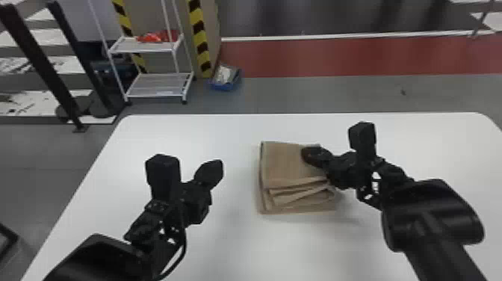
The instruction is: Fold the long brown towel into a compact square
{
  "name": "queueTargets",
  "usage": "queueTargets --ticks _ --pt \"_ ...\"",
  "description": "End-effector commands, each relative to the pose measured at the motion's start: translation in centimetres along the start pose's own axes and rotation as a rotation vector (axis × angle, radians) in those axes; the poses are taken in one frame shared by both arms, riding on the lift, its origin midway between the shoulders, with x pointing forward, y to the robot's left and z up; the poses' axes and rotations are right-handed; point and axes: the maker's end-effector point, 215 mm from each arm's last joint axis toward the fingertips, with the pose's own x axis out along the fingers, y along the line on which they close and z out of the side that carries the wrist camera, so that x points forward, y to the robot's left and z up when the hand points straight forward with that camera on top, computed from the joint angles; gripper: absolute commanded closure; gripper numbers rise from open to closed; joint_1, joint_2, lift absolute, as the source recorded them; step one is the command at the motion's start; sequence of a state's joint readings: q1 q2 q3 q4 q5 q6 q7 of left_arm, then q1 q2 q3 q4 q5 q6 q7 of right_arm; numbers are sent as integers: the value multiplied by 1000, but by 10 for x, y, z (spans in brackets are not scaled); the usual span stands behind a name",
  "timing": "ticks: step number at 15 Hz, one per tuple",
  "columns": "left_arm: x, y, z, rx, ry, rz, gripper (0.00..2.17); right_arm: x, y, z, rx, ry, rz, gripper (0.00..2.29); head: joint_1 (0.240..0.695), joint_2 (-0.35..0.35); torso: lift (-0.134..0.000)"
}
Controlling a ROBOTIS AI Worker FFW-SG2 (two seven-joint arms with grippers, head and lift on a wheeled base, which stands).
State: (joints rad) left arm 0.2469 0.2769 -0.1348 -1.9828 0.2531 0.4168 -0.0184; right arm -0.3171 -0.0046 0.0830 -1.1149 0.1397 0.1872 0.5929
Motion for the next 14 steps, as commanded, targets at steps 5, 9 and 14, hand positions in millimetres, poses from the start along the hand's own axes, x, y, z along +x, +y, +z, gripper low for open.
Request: queueTargets --ticks 5,9,14 --pt "-11 13 1 -7 0 14 1865 -16 48 66 8 -167 61 1970 695 119 -125" --pt "-13 12 -7 -7 16 13 1865 -15 80 87 -11 -215 103 1970 695 163 -125" --pt "-16 13 -12 -3 24 14 1865 6 84 60 -57 -202 96 1970 695 192 -125"
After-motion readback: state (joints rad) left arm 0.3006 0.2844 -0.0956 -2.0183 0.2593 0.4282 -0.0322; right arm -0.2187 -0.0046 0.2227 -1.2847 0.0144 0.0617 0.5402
